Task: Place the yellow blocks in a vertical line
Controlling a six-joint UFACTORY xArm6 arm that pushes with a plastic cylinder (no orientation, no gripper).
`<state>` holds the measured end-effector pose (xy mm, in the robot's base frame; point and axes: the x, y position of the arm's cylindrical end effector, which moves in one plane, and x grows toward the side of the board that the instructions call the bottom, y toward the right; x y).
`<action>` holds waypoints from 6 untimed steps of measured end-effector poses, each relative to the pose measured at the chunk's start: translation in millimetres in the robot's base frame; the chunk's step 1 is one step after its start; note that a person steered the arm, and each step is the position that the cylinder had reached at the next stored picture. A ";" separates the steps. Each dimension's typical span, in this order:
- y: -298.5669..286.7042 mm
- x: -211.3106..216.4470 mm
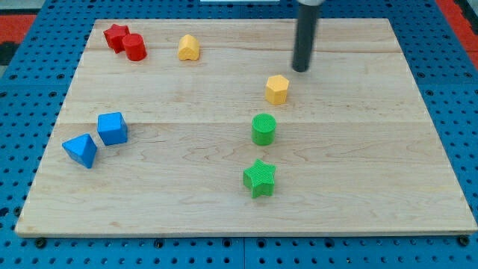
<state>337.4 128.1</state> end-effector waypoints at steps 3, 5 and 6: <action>-40.7 40.4; -55.8 39.6; -64.7 -15.4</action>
<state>322.0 63.4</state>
